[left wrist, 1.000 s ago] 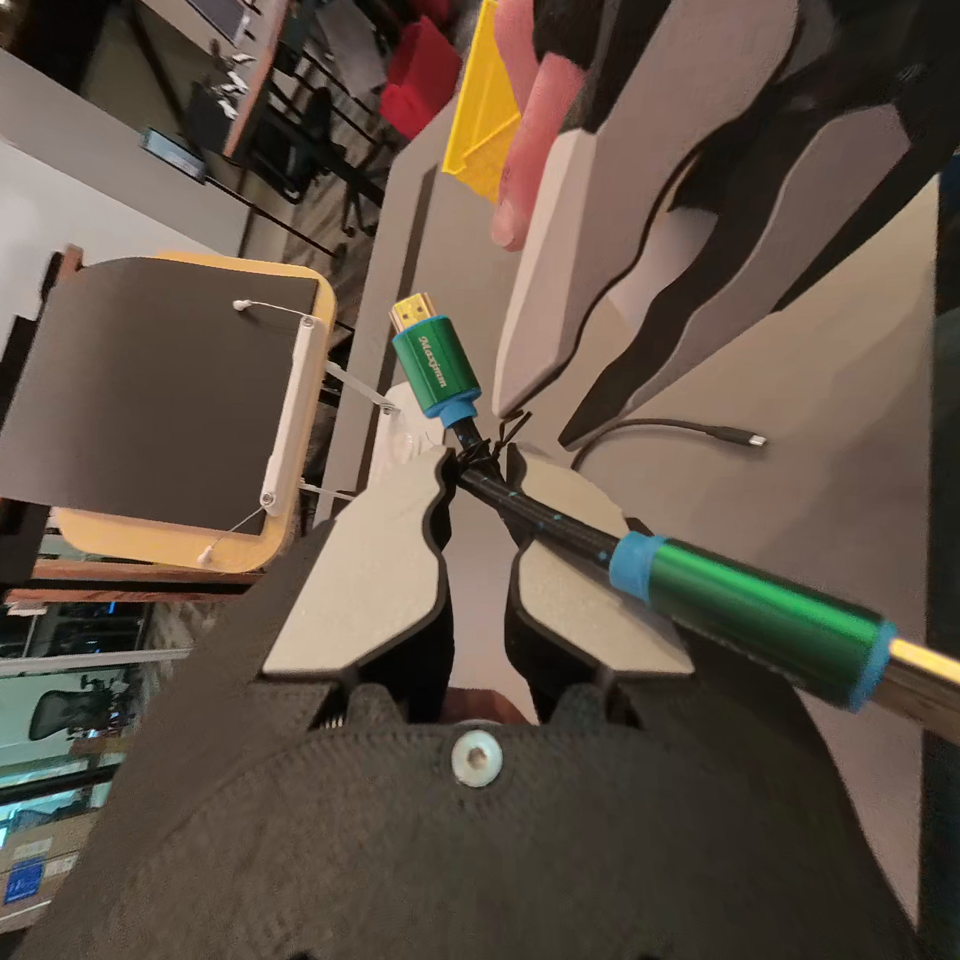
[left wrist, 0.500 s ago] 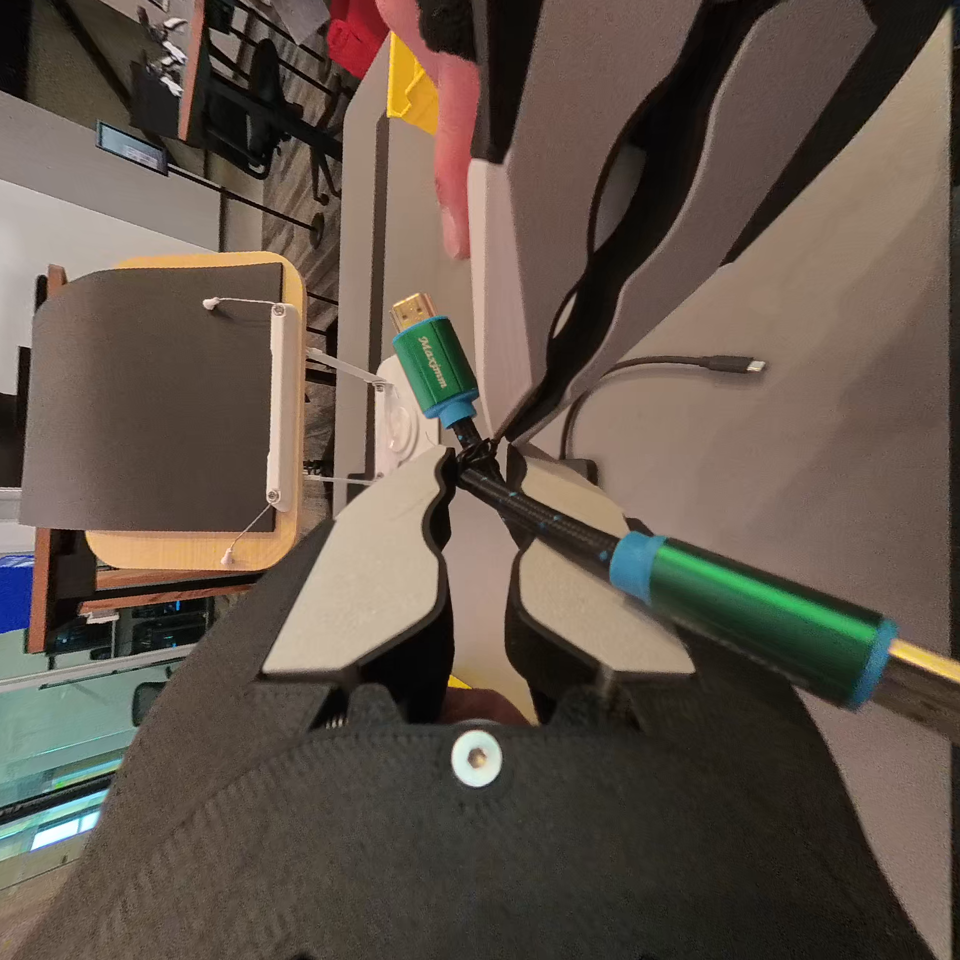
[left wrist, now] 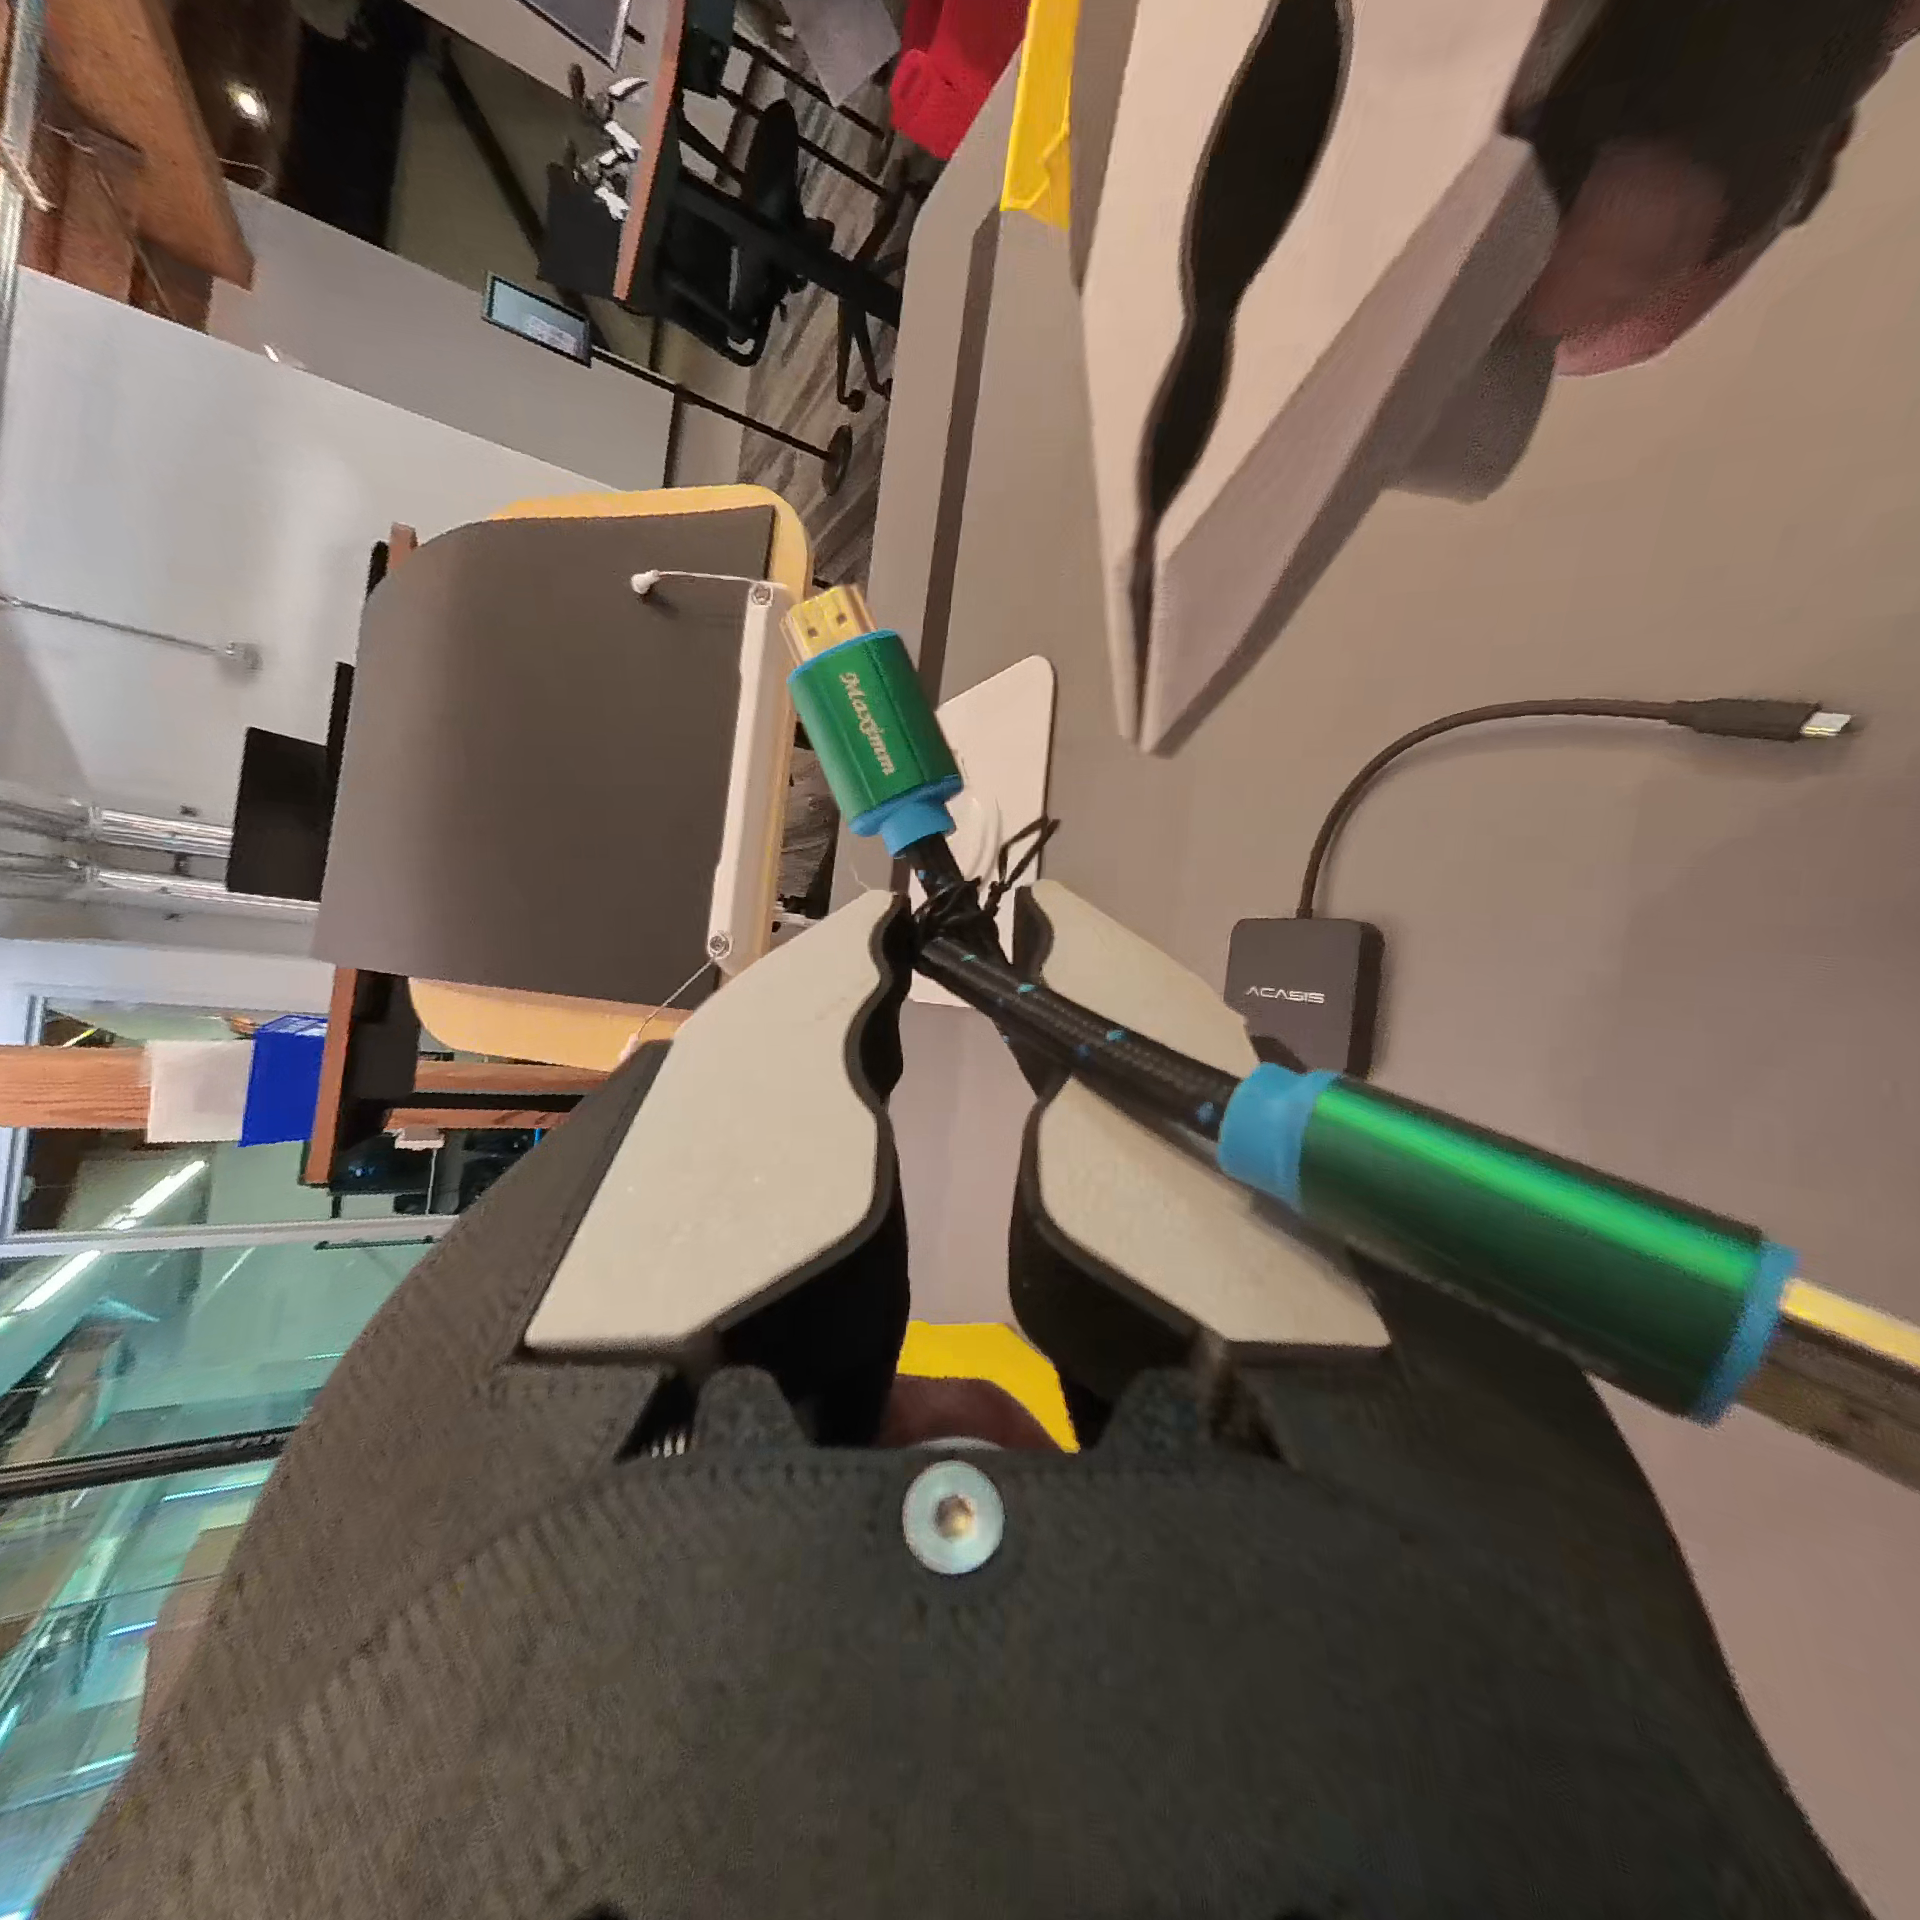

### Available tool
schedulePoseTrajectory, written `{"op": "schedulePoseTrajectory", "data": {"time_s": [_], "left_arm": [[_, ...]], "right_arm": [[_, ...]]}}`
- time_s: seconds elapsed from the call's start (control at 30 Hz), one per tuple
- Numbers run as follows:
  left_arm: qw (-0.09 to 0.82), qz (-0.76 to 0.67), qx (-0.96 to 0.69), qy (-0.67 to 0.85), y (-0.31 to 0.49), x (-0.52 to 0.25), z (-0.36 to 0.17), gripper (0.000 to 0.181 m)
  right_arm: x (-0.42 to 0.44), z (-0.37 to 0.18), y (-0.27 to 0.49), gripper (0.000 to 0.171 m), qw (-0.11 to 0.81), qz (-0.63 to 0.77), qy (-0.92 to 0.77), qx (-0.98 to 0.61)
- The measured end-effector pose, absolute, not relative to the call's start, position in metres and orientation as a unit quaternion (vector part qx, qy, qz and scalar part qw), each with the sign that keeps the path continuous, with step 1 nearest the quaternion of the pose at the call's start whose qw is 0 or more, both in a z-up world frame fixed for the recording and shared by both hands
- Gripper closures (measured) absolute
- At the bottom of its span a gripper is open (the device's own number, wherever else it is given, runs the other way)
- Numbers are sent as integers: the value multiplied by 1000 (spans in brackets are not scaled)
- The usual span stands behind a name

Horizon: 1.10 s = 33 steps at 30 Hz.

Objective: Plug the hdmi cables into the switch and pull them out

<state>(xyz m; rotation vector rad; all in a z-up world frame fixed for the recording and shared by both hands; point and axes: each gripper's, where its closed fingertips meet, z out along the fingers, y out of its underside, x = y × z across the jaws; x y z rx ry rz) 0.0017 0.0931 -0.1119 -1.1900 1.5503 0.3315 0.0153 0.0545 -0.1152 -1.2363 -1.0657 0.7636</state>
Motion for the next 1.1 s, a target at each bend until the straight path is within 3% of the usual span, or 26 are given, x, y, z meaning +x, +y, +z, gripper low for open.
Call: {"op": "schedulePoseTrajectory", "data": {"time_s": [0.07, 0.17, 0.43, 0.63, 0.83, 1.1], "left_arm": [[544, 129, -506, 657, 91, 3, -113, 164], [534, 119, -511, 663, 88, 6, -118, 164], [520, 109, -512, 675, 83, 9, -124, 164], [514, 113, -510, 680, 81, 10, -127, 164], [518, 123, -500, 683, 80, 11, -127, 164], [554, 158, -465, 672, 82, 13, -117, 164]], "right_arm": [[15, -114, 57, 170, 657, 252, -490, -515], [10, -115, 53, 150, 687, 124, -547, -463], [7, -121, 61, 162, 684, -114, -615, -375], [6, -124, 60, 167, 672, -168, -634, -344], [9, -122, 60, 171, 671, -77, -615, -407], [10, -115, 61, 171, 630, 288, -460, -555]]}}
